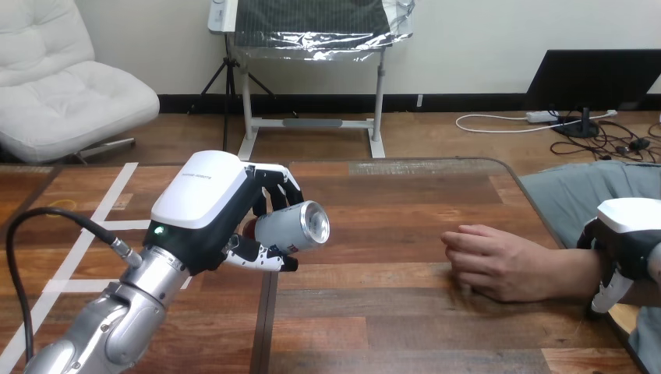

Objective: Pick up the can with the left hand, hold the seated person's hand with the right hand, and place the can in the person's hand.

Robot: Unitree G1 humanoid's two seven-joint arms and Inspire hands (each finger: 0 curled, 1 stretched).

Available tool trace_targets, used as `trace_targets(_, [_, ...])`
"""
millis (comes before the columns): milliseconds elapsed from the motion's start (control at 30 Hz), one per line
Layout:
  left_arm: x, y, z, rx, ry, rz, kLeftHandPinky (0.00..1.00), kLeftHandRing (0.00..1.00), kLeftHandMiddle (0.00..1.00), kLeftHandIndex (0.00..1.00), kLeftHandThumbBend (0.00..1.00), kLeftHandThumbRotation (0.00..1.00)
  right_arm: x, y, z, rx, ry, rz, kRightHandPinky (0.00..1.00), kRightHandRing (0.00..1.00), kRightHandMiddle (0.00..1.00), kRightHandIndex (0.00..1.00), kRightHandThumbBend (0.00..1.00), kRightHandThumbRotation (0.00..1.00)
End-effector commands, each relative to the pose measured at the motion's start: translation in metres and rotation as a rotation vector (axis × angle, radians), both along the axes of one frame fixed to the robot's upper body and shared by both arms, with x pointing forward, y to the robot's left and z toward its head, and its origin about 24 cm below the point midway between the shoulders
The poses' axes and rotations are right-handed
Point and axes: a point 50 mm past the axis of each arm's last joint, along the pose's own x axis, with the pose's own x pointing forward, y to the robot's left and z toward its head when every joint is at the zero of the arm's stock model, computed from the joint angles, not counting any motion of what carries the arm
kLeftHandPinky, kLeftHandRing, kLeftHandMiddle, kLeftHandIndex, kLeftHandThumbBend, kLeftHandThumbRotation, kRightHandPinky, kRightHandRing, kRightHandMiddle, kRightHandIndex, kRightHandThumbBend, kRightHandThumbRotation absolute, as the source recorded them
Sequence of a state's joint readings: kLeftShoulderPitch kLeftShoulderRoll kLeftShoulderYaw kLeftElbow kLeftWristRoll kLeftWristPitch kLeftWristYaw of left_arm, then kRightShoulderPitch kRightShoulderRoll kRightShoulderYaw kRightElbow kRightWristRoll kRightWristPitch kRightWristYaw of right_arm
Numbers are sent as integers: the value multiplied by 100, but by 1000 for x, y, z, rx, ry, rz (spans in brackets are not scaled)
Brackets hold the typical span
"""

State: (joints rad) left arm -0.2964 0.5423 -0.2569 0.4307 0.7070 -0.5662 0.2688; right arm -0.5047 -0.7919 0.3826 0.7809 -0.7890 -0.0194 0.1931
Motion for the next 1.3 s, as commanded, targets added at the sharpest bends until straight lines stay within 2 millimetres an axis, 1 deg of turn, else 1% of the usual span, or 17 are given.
trace_targets(0, [13, -2, 34, -30, -125, -11, 37, 42, 49, 51, 66, 0, 4, 13, -7, 27, 18, 12, 59, 71, 78, 76, 80, 0])
trace_targets(433, [12, -2, 35, -29, -123, -13, 37, 42, 49, 51, 66, 0, 2, 16, -17, 27, 55, 5, 59, 72, 79, 76, 79, 0])
trace_targets(633, [11, -1, 35, -27, -122, -12, 37, 42, 49, 51, 66, 0, 1, 16, -21, 34, 58, 5, 58, 70, 77, 75, 79, 0])
trace_targets(833, [11, -1, 35, -26, -119, -11, 37, 42, 49, 51, 66, 0, 0, 17, -25, 37, 59, 7, 53, 65, 72, 72, 80, 0])
trace_targets(967, [11, 0, 35, -27, -119, -12, 37, 42, 49, 51, 66, 0, 0, 17, -28, 38, 59, 2, 48, 60, 67, 67, 79, 0])
trace_targets(1267, [11, 0, 35, -25, -112, -12, 37, 42, 49, 51, 66, 0, 0, 17, -31, 48, 47, -9, 41, 53, 63, 60, 77, 0])
